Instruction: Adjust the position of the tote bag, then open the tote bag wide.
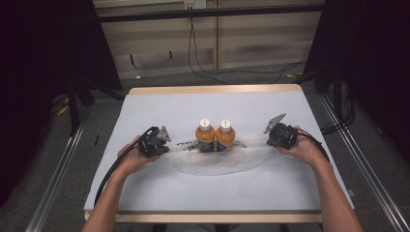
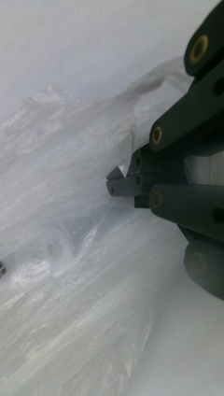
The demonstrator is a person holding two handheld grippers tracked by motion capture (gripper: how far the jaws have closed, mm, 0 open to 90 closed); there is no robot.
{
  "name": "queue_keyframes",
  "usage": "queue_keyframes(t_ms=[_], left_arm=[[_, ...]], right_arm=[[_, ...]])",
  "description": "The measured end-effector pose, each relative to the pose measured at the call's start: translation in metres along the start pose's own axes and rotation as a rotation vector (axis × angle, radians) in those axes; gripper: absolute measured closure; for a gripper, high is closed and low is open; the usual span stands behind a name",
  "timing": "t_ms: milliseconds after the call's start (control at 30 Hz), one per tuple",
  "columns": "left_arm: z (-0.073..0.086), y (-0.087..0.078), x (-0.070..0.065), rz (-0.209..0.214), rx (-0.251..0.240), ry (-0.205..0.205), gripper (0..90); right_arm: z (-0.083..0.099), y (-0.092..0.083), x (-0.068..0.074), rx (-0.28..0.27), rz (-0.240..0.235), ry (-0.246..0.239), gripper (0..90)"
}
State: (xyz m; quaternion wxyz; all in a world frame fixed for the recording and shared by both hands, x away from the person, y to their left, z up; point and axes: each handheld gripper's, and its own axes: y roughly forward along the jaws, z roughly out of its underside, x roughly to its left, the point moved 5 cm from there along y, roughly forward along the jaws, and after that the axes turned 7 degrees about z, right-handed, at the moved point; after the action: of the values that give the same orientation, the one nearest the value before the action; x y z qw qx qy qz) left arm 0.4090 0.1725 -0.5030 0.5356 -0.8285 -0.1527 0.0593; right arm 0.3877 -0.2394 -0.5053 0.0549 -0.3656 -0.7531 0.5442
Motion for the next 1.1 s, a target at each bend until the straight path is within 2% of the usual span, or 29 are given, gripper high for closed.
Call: queue_keyframes(t_ms=[100, 133, 167, 233, 300, 333, 533, 633, 667, 733, 900, 933, 1000, 1033, 1100], left_arm=[[0.0, 0.0, -0.001, -0.016, 0.014, 0.011, 90.0], [-0.001, 0.0, -0.003, -0.019, 0.012, 0.002, 90.0], [-0.001, 0.0, -0.002, -0.015, 0.017, 0.015, 90.0], [0.0, 0.0, -0.001, 0.0, -0.008, -0.013, 90.0], [0.001, 0.0, 0.0, 0.013, -0.028, -0.036, 90.0], [0.002, 0.0, 0.001, 0.017, -0.033, -0.044, 90.0], [0.005, -0.002, 0.004, 0.069, -0.078, -0.087, 90.0], [0.007, -0.005, 0.005, 0.095, -0.127, -0.102, 90.0], [0.007, -0.006, 0.005, 0.113, -0.149, -0.12, 90.0], [0.007, -0.009, 0.004, 0.125, -0.174, -0.116, 90.0], [-0.002, -0.02, 0.002, 0.152, -0.28, -0.123, 90.0], [-0.005, -0.022, -0.001, 0.158, -0.317, -0.146, 90.0], [-0.01, -0.028, -0.005, 0.172, -0.353, -0.127, 90.0], [-0.012, -0.032, -0.006, 0.168, -0.362, -0.126, 90.0], [-0.019, -0.038, -0.01, 0.183, -0.413, -0.128, 90.0]], right_arm=[[0.003, -0.002, 0.0, 0.01, 0.013, -0.012, 90.0], [0.004, -0.002, 0.001, 0.009, 0.012, -0.003, 90.0], [0.006, -0.003, 0.0, 0.001, 0.01, 0.008, 90.0], [0.01, -0.003, -0.001, -0.026, -0.002, 0.038, 90.0], [0.009, -0.004, -0.001, -0.012, 0.0, 0.04, 90.0], [0.008, -0.004, 0.0, -0.002, 0.002, 0.026, 90.0], [0.007, -0.002, 0.0, -0.039, 0.008, 0.051, 90.0], [0.005, -0.005, -0.002, -0.077, -0.008, 0.066, 90.0], [0.004, -0.006, -0.002, -0.092, -0.016, 0.081, 90.0], [0.002, -0.012, -0.001, -0.123, -0.038, 0.108, 90.0], [-0.001, -0.023, -0.001, -0.216, -0.079, 0.137, 90.0], [-0.003, -0.026, -0.001, -0.235, -0.093, 0.152, 90.0], [-0.005, -0.031, 0.0, -0.272, -0.109, 0.168, 90.0], [-0.007, -0.033, 0.001, -0.291, -0.119, 0.175, 90.0], [-0.01, -0.038, 0.001, -0.321, -0.122, 0.172, 90.0]])
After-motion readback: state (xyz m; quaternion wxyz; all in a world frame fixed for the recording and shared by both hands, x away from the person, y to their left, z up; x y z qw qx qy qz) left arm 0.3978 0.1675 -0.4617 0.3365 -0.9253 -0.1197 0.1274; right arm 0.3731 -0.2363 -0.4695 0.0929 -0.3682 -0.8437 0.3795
